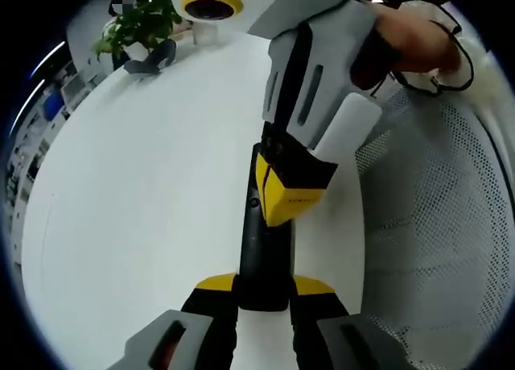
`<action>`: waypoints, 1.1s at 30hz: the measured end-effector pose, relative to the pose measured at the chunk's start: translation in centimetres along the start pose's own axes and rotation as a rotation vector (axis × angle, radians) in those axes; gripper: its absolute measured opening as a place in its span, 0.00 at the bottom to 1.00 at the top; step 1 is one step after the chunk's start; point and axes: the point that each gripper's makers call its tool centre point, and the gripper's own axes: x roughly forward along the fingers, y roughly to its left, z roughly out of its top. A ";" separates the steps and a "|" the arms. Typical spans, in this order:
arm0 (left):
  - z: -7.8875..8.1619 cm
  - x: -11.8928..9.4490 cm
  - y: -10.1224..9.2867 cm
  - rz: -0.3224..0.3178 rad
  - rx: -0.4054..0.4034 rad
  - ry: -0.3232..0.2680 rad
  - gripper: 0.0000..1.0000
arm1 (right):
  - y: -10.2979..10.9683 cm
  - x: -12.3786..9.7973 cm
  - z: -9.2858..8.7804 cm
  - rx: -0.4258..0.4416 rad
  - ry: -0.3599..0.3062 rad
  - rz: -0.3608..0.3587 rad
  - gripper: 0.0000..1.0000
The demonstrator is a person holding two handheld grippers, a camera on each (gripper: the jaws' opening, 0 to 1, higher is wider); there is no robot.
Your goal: Press the specified remote control buttons in sequence, fully releasing each button before pressing the next.
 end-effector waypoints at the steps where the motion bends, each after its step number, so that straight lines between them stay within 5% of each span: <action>1: 0.0 0.0 0.0 0.000 0.000 -0.001 0.22 | 0.0 0.0 0.0 0.004 0.000 0.002 0.00; 12: 0.1 0.0 -0.1 0.003 -0.005 0.002 0.22 | 0.0 0.0 0.1 0.046 -0.009 0.014 0.00; 33: 0.1 0.0 -0.1 0.010 -0.012 -0.002 0.22 | 1.0 0.5 0.0 -0.052 -0.006 0.010 0.00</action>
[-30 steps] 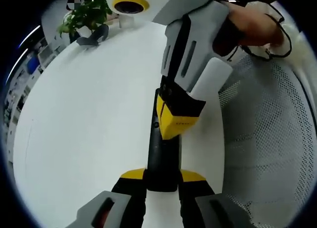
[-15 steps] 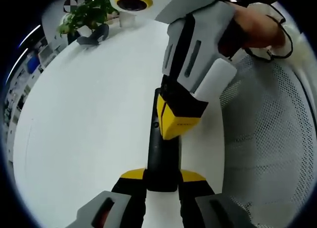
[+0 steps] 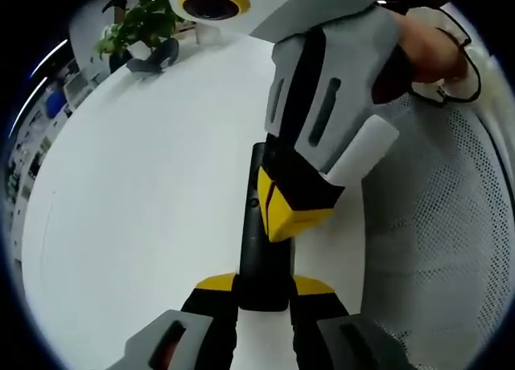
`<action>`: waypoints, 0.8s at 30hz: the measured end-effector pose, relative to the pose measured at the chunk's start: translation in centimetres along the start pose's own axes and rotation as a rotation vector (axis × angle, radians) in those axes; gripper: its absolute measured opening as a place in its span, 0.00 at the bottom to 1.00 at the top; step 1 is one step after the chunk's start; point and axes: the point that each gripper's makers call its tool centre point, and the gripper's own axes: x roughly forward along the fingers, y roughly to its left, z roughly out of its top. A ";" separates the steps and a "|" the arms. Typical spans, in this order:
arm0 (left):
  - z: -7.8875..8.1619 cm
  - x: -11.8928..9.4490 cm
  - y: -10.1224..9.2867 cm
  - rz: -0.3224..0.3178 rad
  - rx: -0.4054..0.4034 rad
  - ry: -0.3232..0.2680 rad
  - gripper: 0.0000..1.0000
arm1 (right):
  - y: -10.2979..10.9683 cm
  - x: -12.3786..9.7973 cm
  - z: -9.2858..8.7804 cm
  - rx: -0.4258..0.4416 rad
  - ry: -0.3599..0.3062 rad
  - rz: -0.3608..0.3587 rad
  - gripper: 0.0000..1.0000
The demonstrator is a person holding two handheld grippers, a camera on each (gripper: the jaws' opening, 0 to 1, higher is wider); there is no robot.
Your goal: Press the specified remote control buttons in sequence, fully releasing each button before pressing the next.
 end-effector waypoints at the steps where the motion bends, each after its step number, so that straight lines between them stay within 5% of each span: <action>1: 0.0 0.0 0.0 0.000 -0.004 -0.005 0.22 | -0.1 0.0 0.2 -0.005 -0.008 -0.007 0.00; 24: 0.1 0.1 0.2 0.050 -0.065 -0.069 0.23 | 0.0 -0.1 0.3 -0.022 -0.049 0.015 0.00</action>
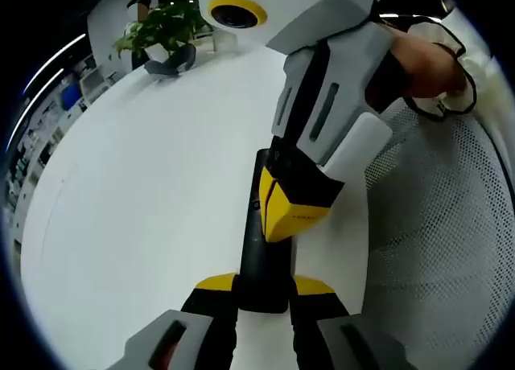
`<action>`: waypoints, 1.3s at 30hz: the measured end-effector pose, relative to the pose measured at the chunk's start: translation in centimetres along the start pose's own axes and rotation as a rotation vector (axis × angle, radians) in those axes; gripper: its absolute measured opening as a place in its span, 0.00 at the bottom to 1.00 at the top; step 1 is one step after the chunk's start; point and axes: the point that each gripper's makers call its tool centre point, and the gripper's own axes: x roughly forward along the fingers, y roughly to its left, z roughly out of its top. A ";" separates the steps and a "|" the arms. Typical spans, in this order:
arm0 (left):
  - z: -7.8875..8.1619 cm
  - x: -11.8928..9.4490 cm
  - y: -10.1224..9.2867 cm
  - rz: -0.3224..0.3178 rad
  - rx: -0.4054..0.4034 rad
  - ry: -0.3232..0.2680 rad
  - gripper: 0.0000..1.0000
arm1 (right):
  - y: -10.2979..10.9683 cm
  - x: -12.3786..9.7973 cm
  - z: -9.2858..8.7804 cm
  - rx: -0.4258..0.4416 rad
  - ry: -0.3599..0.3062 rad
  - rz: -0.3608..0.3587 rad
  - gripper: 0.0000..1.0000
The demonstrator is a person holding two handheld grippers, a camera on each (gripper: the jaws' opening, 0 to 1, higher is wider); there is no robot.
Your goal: Press the specified remote control buttons in sequence, fully releasing each button before pressing the next.
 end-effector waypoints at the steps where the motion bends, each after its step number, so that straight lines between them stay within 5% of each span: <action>1: 0.0 0.0 0.0 0.001 -0.002 -0.006 0.23 | 0.0 0.0 0.1 -0.018 -0.007 -0.008 0.00; 10: 0.1 -0.1 -0.1 0.019 -0.019 -0.052 0.23 | 1.0 -1.7 1.2 -0.085 -0.088 0.003 0.00; 20: 0.2 0.0 0.1 0.028 -0.030 -0.043 0.22 | 1.3 -7.2 4.1 -0.177 -0.347 -0.025 0.03; 26: 0.2 0.0 0.1 0.039 -0.023 -0.045 0.22 | 1.5 -11.2 6.6 -0.149 -0.523 -0.033 0.18; 31: 0.2 0.0 0.3 0.045 -0.017 -0.042 0.22 | 2.0 -12.8 7.1 -0.129 -0.584 0.008 0.30; 39: 0.3 0.1 1.3 0.034 -0.002 -0.026 0.21 | 2.7 -15.7 7.4 -0.152 -0.700 -0.029 0.55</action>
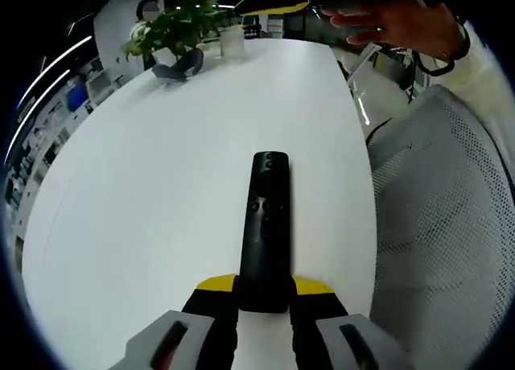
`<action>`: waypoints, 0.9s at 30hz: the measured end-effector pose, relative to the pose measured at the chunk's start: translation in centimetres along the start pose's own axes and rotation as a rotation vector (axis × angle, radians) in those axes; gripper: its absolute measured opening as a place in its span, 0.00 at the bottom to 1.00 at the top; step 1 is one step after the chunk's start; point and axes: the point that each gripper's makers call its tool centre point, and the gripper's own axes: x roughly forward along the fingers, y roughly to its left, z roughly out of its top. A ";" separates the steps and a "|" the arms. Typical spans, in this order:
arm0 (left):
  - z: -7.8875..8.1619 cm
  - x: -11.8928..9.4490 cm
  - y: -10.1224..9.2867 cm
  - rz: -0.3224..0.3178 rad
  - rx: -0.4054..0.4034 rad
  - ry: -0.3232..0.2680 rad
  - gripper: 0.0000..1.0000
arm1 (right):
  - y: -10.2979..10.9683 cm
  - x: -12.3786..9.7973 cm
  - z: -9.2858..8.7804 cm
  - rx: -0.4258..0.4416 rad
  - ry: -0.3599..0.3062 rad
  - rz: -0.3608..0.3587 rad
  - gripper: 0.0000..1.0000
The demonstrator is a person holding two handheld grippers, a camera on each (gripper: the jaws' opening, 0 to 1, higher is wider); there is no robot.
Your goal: Press the specified remote control buttons in sequence, fully releasing each button before pressing the next.
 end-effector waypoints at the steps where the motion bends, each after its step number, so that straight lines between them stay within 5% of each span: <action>1: 0.0 0.0 0.2 0.004 0.005 0.004 0.21 | 0.0 -0.2 0.3 -0.005 -0.013 -0.006 0.60; 12: 0.3 -0.1 3.2 0.012 0.028 0.031 0.21 | -2.2 -2.7 1.3 -0.032 -0.093 -0.122 0.92; 27: 0.1 -0.8 8.1 0.024 0.030 0.079 0.21 | -3.9 -4.6 -0.1 -0.015 -0.105 -0.218 0.99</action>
